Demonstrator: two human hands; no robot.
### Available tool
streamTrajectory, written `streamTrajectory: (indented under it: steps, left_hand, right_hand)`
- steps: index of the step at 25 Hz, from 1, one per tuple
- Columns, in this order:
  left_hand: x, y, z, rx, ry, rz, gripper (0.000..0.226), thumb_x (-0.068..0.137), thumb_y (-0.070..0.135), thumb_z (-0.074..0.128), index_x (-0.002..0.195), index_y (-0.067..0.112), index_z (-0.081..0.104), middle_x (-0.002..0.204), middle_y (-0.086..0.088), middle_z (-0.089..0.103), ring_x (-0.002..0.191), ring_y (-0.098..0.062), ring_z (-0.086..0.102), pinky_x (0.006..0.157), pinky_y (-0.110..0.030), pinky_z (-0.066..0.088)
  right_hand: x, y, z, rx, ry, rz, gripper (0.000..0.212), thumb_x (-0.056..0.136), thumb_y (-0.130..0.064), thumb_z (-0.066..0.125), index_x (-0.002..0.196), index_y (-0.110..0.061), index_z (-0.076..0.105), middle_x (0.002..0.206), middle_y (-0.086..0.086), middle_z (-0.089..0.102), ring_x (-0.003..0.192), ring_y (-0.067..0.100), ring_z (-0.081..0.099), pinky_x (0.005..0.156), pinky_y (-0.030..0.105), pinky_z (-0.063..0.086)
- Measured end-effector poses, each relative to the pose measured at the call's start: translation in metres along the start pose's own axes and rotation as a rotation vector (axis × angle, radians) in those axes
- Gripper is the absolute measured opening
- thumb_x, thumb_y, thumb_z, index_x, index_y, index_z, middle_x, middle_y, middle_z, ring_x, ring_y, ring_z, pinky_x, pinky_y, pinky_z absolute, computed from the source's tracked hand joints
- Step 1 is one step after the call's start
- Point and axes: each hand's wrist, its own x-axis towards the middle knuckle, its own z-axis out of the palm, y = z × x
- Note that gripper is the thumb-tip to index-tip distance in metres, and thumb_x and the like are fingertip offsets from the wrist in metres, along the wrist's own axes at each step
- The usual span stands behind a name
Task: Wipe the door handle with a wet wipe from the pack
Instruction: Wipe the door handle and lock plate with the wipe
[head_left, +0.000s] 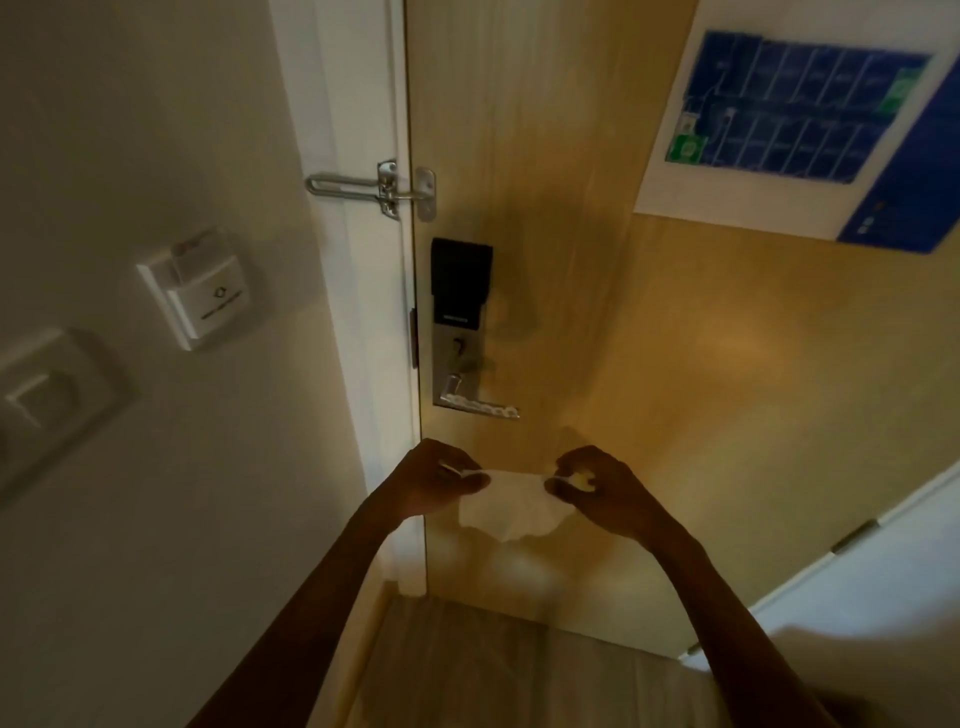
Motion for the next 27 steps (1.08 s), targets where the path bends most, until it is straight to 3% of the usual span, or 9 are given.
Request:
streamTrajectory:
  steps: [3, 6, 8, 10, 16, 20, 24, 27]
  left_hand:
    - [0.014, -0.012, -0.016, -0.236, -0.056, -0.039, 0.005, 0.078, 0.026, 0.075, 0.078, 0.023, 0.072, 0.092, -0.004, 0.07, 0.087, -0.021, 0.07, 0.076, -0.035, 0.06]
    - [0.025, -0.028, -0.021, -0.323, -0.088, -0.044, 0.007, 0.08, 0.021, 0.074, 0.086, 0.02, 0.071, 0.094, -0.005, 0.071, 0.086, -0.019, 0.072, 0.072, -0.031, 0.06]
    - [0.03, -0.039, -0.018, -0.351, -0.105, -0.051, 0.012, 0.08, 0.023, 0.073, 0.09, 0.016, 0.071, 0.093, -0.006, 0.072, 0.085, -0.02, 0.073, 0.074, -0.033, 0.06]
    - [0.035, -0.046, -0.015, -0.352, -0.11, -0.048, 0.018, 0.08, 0.026, 0.072, 0.093, 0.013, 0.07, 0.091, -0.007, 0.074, 0.082, -0.021, 0.074, 0.075, -0.034, 0.06]
    - [0.058, -0.042, -0.001, -0.402, -0.099, -0.099, 0.022, 0.081, 0.031, 0.071, 0.097, 0.017, 0.068, 0.092, 0.0, 0.075, 0.08, -0.013, 0.074, 0.074, -0.031, 0.061]
    - [0.078, -0.051, -0.005, -0.157, -0.157, -0.228, 0.038, 0.083, 0.029, 0.071, 0.114, 0.011, 0.061, 0.106, -0.005, 0.07, 0.082, -0.012, 0.069, 0.066, -0.021, 0.056]
    - [0.089, -0.076, -0.031, -0.322, 0.084, -0.249, 0.018, 0.086, 0.017, 0.067, 0.104, 0.013, 0.067, 0.102, -0.01, 0.072, 0.084, -0.016, 0.071, 0.072, -0.025, 0.06]
    - [0.101, -0.074, -0.052, -0.352, 0.228, -0.137, 0.018, 0.088, 0.017, 0.064, 0.105, 0.011, 0.07, 0.092, -0.007, 0.074, 0.079, -0.015, 0.072, 0.063, -0.016, 0.056]
  right_hand:
    - [0.017, -0.002, 0.015, 0.283, -0.089, 0.12, 0.024, 0.092, -0.041, 0.056, 0.099, -0.023, 0.07, 0.1, 0.003, 0.072, 0.091, 0.017, 0.068, 0.081, 0.034, 0.053]
    - [0.03, -0.004, 0.035, 0.478, 0.017, 0.114, 0.017, 0.093, -0.035, 0.058, 0.097, -0.024, 0.07, 0.095, 0.002, 0.074, 0.09, 0.021, 0.07, 0.08, 0.039, 0.057]
    - [0.042, -0.006, 0.041, 0.383, 0.17, 0.076, 0.008, 0.091, -0.029, 0.062, 0.091, -0.025, 0.068, 0.091, -0.001, 0.071, 0.086, 0.019, 0.068, 0.069, 0.031, 0.057]
    - [0.062, -0.009, 0.038, 0.234, 0.293, -0.016, 0.006, 0.089, -0.027, 0.065, 0.093, -0.023, 0.068, 0.091, -0.003, 0.07, 0.085, 0.016, 0.066, 0.067, 0.027, 0.053]
    - [0.136, -0.041, 0.023, -0.049, 0.314, -0.241, 0.02, 0.083, -0.032, 0.071, 0.093, -0.016, 0.072, 0.091, -0.004, 0.07, 0.083, 0.014, 0.065, 0.071, 0.02, 0.046]
    - [0.154, -0.038, 0.04, -0.406, 0.461, -0.233, 0.038, 0.082, -0.044, 0.067, 0.112, -0.022, 0.064, 0.109, 0.0, 0.065, 0.102, 0.02, 0.058, 0.087, 0.034, 0.044]
    - [0.123, -0.026, 0.064, -0.381, 0.607, -0.284, 0.04, 0.091, -0.039, 0.057, 0.127, -0.023, 0.054, 0.129, -0.002, 0.056, 0.121, 0.016, 0.048, 0.101, 0.032, 0.035]
    - [0.122, -0.017, 0.077, -0.416, 0.468, -0.348, 0.042, 0.098, -0.039, 0.043, 0.133, -0.019, 0.051, 0.134, 0.003, 0.056, 0.125, 0.018, 0.048, 0.108, 0.036, 0.034]
